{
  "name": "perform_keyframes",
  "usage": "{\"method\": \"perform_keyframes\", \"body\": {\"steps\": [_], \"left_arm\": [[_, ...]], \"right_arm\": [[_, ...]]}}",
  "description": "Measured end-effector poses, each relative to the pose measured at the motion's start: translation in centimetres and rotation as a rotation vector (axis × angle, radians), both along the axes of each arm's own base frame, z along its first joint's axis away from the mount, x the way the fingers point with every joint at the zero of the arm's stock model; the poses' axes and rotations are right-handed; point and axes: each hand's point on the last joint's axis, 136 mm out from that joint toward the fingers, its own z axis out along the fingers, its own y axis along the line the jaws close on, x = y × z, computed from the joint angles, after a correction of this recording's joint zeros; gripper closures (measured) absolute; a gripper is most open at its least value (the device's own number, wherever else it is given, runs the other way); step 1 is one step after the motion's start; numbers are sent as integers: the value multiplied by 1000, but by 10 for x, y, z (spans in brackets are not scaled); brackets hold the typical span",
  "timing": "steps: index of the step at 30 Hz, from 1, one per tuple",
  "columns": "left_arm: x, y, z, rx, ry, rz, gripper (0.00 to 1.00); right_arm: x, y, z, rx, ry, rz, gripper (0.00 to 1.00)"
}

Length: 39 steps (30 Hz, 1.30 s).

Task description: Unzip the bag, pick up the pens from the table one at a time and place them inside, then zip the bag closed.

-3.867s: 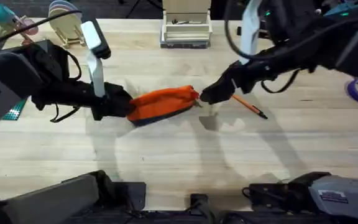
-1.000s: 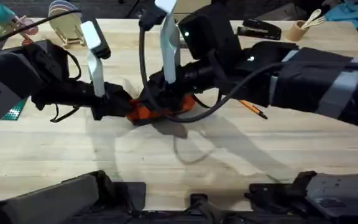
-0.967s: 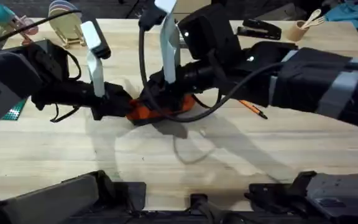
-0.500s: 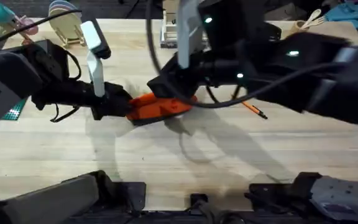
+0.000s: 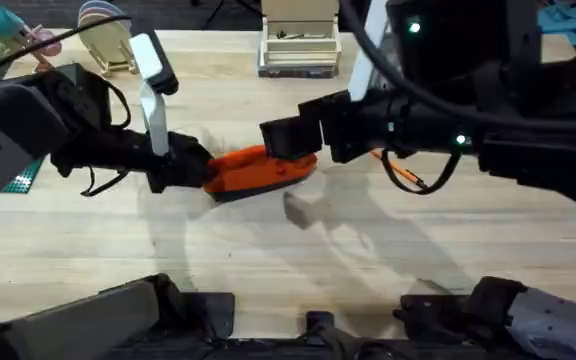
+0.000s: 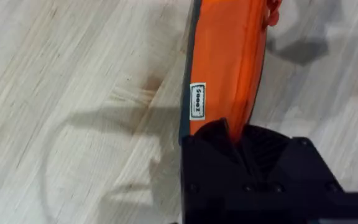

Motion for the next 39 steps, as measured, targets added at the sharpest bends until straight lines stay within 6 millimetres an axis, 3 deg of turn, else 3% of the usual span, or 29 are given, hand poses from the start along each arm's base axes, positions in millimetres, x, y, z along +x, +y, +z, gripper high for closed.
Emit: {"method": "perform_keyframes", "body": {"steps": [21,39], "left_arm": [[0,0,0,0,0,0,959],[0,0,0,0,0,0,959]], "right_arm": [[-2,-3,-6,62,116,-112,3],[0,21,-77,-86,234,-156,3]]}}
